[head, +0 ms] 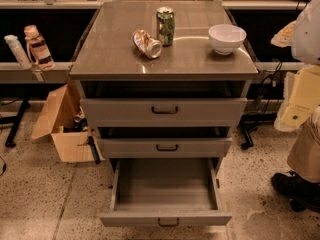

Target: Close bottom drawer

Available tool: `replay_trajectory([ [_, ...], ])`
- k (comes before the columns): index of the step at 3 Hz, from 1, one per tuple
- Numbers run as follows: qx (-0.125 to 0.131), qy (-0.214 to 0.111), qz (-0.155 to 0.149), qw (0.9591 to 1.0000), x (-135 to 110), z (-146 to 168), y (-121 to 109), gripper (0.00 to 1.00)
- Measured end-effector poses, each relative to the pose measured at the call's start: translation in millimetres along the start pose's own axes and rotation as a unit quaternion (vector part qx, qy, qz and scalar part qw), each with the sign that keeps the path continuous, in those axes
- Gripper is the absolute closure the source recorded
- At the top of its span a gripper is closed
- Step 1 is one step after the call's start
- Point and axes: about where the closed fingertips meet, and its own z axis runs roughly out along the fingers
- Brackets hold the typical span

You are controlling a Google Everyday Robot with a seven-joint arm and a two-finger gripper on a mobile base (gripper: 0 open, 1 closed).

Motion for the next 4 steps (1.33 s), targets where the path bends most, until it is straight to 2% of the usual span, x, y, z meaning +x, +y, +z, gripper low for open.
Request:
replay_trajectory([
  [1, 0.0, 0.0, 0.0, 1.0, 0.0, 0.0, 0.0, 0.0],
  [2, 0.0, 0.0, 0.0, 1.0, 0.0, 0.0, 0.0, 0.19],
  [3, 0.0, 0.0, 0.0, 1.0, 0.0, 0.0, 0.0, 0.5],
  [4, 0.0, 0.0, 0.0, 1.0, 0.0, -0.1, 0.0, 0.73],
])
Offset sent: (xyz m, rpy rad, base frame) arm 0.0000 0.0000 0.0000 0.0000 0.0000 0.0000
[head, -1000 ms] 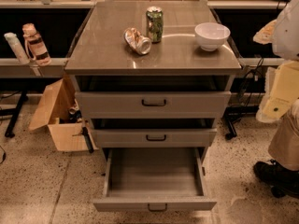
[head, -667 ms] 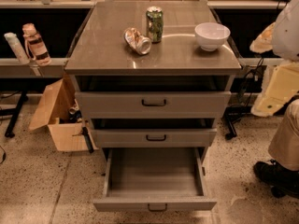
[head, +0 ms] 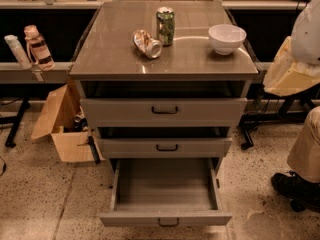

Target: Close bottom drawer

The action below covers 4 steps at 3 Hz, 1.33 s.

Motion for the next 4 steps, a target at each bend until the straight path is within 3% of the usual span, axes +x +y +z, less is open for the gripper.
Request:
replay_trajectory([
  [1, 0.002, -0.021, 0.001, 0.9998, 2, 2, 0, 1.0],
  [2, -0.01, -0.052, 0.001, 0.9986, 2, 7, 4, 1.0],
  [3, -0.035, -0.092, -0.029, 0.9948, 5, 19, 17, 1.0],
  [4, -0.056, -0.102, -0.081, 0.9899, 7, 28, 26, 1.0],
])
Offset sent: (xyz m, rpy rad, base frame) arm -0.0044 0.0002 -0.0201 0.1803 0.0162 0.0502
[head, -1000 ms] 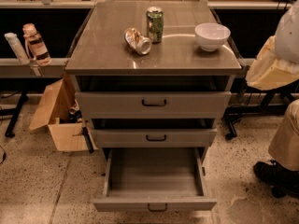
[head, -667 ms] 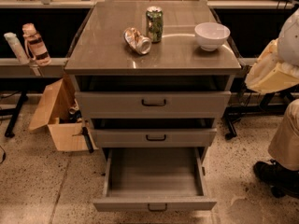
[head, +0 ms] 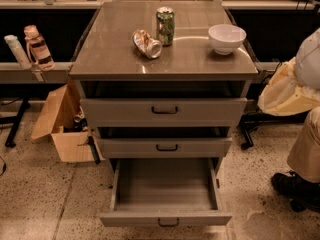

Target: Close bottom drawer

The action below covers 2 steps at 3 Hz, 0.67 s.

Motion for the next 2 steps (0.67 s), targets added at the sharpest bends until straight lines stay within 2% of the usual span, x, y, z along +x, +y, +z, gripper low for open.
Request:
replay_trajectory([
  [1, -0.015, 0.022, -0.046, 0.9986, 3, 15, 7, 1.0],
  [2, -0.025, 0.048, -0.073, 0.9959, 7, 34, 17, 1.0],
])
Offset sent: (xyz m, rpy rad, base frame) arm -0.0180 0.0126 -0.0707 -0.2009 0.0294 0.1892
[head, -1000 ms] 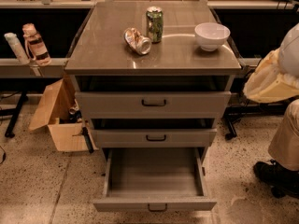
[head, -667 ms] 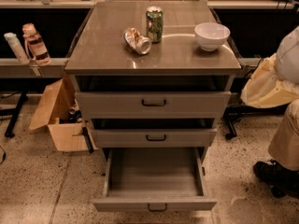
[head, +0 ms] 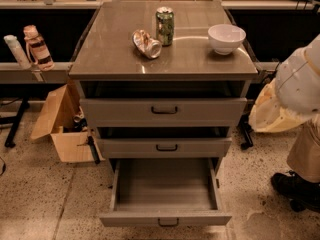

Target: Close bottom drawer

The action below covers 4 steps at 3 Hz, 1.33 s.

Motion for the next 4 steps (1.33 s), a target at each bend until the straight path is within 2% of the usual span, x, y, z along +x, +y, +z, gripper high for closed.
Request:
replay_trajectory([
  [1, -0.023, 0.003, -0.04, 0.9989, -6, 20, 14, 1.0],
  [2, -0.023, 0.003, -0.04, 0.9989, -6, 20, 14, 1.0],
  [4, -0.018, -0.027, -0.033, 0.9989, -8, 45, 21, 1.0],
])
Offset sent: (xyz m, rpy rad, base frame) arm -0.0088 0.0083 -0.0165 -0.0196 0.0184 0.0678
